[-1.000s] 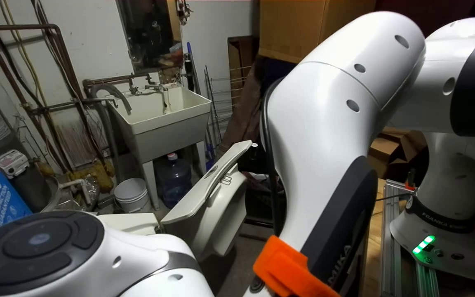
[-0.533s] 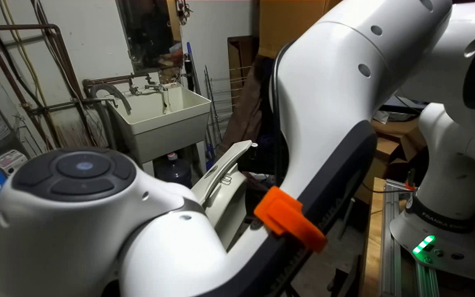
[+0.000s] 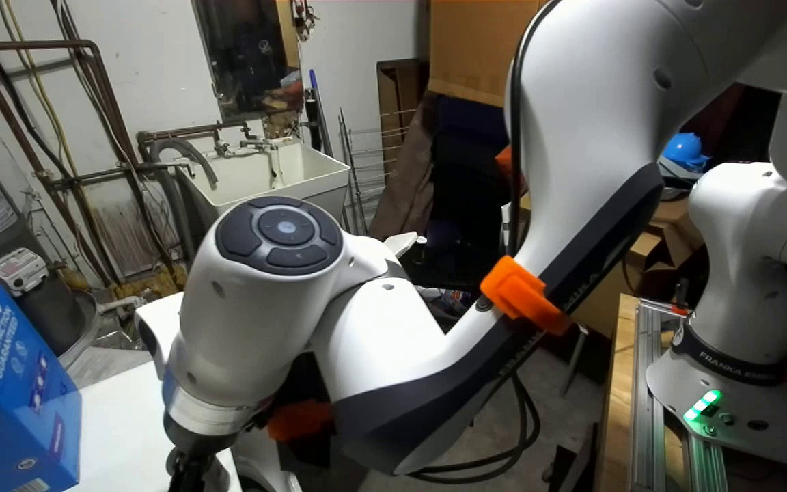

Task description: Put the white container on the black table.

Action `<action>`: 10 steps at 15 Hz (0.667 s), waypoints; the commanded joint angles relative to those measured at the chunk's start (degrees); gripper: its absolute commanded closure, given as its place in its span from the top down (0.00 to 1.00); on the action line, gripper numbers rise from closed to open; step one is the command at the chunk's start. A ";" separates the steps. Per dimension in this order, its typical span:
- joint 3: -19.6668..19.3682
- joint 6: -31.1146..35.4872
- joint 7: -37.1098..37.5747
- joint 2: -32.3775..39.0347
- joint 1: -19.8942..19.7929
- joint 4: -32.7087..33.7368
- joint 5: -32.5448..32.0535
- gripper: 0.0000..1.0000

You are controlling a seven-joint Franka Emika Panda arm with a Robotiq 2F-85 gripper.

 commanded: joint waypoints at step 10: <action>-14.21 2.19 18.02 -5.87 0.96 -10.25 -8.78 0.20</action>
